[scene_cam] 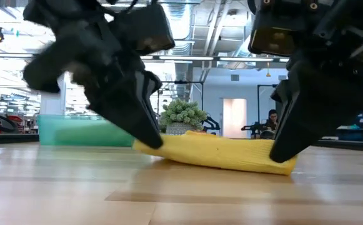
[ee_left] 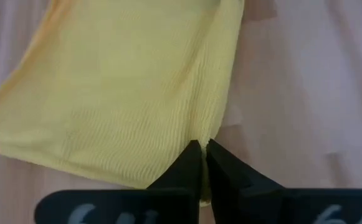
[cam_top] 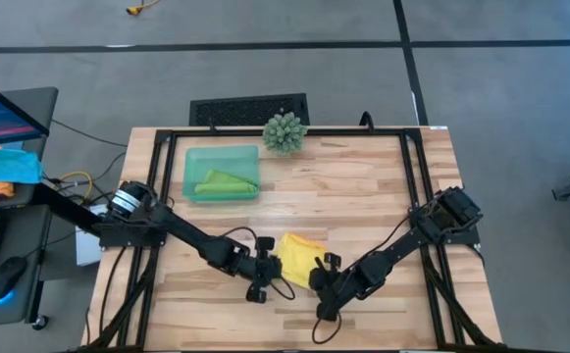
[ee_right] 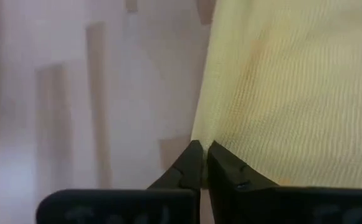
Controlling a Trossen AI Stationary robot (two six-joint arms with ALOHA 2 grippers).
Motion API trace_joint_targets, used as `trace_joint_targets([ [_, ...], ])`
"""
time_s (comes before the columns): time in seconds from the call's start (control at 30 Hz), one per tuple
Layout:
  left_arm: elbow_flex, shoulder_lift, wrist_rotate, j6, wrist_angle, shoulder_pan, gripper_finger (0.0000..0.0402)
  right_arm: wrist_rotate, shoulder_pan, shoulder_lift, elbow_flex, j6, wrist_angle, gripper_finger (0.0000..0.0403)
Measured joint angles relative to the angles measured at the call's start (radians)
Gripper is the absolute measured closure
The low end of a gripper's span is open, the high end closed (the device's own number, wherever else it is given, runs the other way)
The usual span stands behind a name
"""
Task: Roll microfiber towels into tight, uniform cylinder then place into a basket
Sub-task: Roll the yellow towel
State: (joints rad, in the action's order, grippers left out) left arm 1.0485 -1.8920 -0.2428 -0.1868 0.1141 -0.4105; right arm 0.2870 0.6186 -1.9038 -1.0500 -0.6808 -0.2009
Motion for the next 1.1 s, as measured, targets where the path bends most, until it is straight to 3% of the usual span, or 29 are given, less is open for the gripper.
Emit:
trace_joint_targets([
  [0.13, 0.001, 0.045, 0.072, -0.103, 0.032, 0.032, 0.0398, -0.053, -0.005, 0.0, -0.001, -0.084, 0.049, 0.0373],
  [0.27, 0.001, 0.057, 0.21, -0.296, 0.039, 0.09, 0.0397, -0.132, -0.027, 0.0, -0.001, -0.187, 0.103, 0.0389],
  [0.4, 0.003, 0.057, 0.275, -0.435, 0.111, 0.149, 0.0396, -0.146, -0.05, 0.0, -0.001, -0.33, 0.113, 0.0393],
  [0.63, 0.004, 0.057, 0.273, -0.512, 0.154, 0.21, 0.0396, -0.143, -0.07, 0.0, -0.001, -0.332, 0.102, 0.0371],
  [0.9, 0.003, 0.057, 0.237, -0.539, 0.164, 0.231, 0.0396, -0.151, -0.076, 0.0, -0.001, -0.186, 0.102, 0.0372],
  [1.1, 0.0, 0.056, 0.143, -0.55, 0.209, 0.239, 0.0396, -0.189, -0.075, 0.0, 0.0, -0.16, 0.087, 0.0342],
])
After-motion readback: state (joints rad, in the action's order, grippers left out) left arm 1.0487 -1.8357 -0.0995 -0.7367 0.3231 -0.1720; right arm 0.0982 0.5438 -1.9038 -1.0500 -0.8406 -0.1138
